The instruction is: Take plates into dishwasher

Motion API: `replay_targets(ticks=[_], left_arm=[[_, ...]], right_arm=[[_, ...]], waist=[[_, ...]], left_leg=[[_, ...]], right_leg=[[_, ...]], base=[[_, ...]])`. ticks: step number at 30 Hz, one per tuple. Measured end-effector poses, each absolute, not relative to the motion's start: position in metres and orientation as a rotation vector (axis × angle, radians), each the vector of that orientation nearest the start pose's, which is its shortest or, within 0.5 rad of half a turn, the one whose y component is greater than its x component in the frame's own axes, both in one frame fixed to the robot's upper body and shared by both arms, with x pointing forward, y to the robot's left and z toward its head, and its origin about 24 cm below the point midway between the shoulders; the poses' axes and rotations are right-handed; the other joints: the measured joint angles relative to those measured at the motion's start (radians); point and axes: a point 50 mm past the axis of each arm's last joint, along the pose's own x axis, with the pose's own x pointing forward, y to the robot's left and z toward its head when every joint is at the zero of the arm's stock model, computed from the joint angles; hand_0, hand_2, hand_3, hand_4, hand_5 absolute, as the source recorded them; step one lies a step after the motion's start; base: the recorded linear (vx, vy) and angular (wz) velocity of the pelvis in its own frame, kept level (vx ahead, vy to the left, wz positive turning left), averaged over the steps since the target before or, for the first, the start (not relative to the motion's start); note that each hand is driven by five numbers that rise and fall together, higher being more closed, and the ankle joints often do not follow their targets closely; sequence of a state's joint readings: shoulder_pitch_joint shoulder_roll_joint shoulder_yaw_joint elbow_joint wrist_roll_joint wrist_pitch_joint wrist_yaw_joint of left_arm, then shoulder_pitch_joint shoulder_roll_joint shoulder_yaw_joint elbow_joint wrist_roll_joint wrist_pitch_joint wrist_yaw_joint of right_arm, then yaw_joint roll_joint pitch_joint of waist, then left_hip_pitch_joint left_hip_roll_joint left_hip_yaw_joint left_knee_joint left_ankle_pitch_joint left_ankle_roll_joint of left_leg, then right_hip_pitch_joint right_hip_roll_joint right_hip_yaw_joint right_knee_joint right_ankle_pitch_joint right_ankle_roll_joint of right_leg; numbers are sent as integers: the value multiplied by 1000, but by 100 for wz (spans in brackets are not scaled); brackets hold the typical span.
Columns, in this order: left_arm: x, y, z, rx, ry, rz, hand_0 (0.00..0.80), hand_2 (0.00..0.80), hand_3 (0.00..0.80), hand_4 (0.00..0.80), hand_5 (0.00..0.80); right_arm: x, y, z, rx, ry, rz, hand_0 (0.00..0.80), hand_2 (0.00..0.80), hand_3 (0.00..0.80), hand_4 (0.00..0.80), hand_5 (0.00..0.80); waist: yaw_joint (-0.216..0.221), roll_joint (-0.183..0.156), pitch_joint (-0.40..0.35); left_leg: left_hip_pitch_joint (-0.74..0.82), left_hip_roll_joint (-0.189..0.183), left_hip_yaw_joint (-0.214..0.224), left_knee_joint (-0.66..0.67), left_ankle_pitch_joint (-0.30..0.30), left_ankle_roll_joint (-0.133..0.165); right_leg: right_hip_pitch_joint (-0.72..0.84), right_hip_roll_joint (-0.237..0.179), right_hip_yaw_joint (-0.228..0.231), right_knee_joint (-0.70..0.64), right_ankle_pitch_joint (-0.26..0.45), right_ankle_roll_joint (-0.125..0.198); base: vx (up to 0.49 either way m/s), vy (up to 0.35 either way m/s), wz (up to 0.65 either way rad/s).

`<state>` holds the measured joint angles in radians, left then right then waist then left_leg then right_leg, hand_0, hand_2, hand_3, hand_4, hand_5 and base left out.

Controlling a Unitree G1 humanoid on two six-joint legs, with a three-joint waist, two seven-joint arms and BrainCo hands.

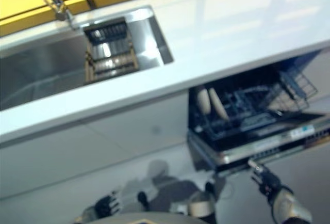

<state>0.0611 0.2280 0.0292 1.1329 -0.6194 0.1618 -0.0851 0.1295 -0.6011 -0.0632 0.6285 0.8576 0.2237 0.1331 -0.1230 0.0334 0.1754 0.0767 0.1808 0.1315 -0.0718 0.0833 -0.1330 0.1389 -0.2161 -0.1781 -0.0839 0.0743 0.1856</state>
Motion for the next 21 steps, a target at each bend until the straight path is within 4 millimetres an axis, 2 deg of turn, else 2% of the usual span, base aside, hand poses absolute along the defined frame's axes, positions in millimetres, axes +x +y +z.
replay_targets(ticks=[5,10,13,16,18,21], left_arm=[[66,240,-163,-426,1246,439,0,0,0,0,0],[63,239,-164,-408,1265,417,0,0,0,0,0],[55,241,-164,-372,1303,393,0,0,0,0,0],[53,242,-164,-370,1317,384,0,0,0,0,0],[56,243,-164,-354,1315,362,0,0,0,0,0],[60,240,-164,-314,1331,315,0,0,0,0,0]], right_arm=[[192,-329,-40,350,602,-300,0,0,0,0,0],[238,-315,-5,344,415,-156,0,0,0,0,0],[238,-309,-9,302,446,-117,0,0,0,0,0],[232,-306,-20,285,503,-102,0,0,0,0,0],[219,-304,-37,274,574,-117,0,0,0,0,0],[197,-301,-61,235,705,-107,0,0,0,0,0]], waist=[[41,6,-77],[82,14,-123],[89,-7,-143],[83,-29,-146],[80,-45,-148],[75,-46,-148]], left_leg=[[-9,14,-1,-18,9,12],[-17,19,0,-13,18,17],[-21,19,0,-12,30,8],[-26,20,0,-13,39,-26],[-30,19,1,-13,39,-27],[-35,19,1,-13,36,-24]], right_leg=[[1,11,-30,-4,-5,-7],[14,12,-65,-5,-18,-6],[18,13,-78,-3,-28,-7],[17,13,-79,0,-31,0],[16,13,-79,-1,-35,2],[14,14,-80,-5,-40,3]], base=[[11,-1,16],[14,17,19],[15,36,20],[17,47,5],[23,79,6],[12,66,5]])
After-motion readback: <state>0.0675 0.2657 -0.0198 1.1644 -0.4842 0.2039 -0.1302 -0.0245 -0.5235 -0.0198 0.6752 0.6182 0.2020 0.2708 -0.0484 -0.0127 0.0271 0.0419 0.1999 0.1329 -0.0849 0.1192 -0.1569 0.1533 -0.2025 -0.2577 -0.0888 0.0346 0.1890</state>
